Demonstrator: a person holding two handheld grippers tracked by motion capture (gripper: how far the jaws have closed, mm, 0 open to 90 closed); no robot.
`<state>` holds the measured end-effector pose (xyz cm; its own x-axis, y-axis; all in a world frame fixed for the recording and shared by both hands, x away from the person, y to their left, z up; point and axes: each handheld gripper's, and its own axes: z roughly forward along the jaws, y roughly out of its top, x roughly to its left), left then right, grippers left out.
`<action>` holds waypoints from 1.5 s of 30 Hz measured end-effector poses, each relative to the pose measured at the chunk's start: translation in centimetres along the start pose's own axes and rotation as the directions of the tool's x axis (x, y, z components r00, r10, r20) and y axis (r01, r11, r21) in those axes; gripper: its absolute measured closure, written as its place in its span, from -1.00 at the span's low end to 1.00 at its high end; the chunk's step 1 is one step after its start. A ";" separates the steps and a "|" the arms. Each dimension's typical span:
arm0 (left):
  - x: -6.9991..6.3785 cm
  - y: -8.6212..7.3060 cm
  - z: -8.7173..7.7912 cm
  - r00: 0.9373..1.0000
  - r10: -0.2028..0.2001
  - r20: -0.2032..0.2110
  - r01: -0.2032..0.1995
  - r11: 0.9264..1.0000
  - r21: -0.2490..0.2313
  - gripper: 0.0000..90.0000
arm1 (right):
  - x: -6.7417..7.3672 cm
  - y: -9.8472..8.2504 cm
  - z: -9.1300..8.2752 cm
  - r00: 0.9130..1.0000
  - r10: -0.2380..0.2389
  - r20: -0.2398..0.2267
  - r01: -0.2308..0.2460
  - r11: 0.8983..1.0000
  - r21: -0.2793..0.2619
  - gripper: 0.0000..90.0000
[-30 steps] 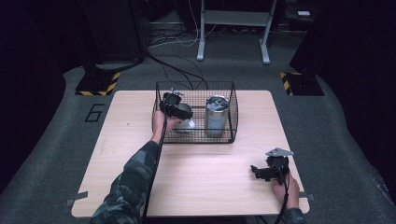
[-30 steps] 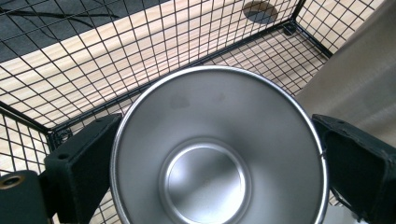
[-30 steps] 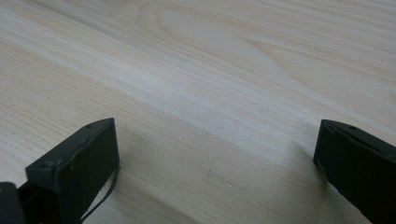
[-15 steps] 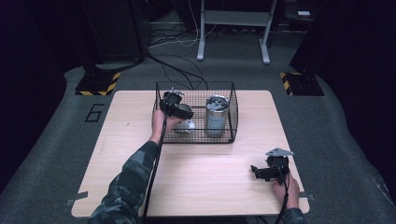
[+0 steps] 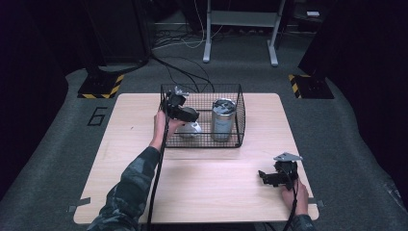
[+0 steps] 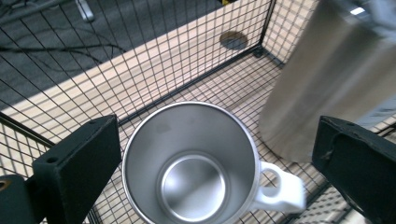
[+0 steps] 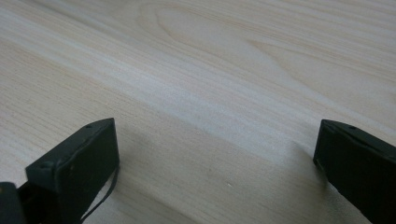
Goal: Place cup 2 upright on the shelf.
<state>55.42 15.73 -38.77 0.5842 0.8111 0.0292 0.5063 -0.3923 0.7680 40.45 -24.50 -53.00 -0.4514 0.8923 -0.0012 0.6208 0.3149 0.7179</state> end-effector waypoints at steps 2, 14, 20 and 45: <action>-0.3 0.0 -0.7 1.000 0.017 0.002 -0.017 1.000 -0.009 -0.97 | 0.0 0.0 0.0 1.000 0.003 0.001 -0.003 1.000 -0.003 -1.00; -2.0 -1.3 -5.5 0.995 0.095 -0.004 -0.095 0.995 -0.035 -0.98 | 0.0 0.0 0.0 1.000 0.000 0.000 0.000 1.000 0.000 -1.00; -2.4 -2.7 -7.8 0.994 0.107 -0.018 -0.108 0.992 -0.069 -0.98 | 0.0 0.0 0.0 1.000 0.003 0.001 -0.003 1.000 0.000 -1.00; -3.3 -13.1 -13.3 0.991 0.109 -0.075 -0.113 0.992 -0.054 -0.99 | 0.0 0.0 0.0 1.000 -0.002 0.000 0.002 1.000 0.002 -1.00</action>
<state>38.49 23.97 -40.40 0.5868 0.7936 0.1605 0.4021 -0.4577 0.7930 40.44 -24.50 -52.99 -0.4525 0.8918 -0.0026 0.6213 0.3173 0.7165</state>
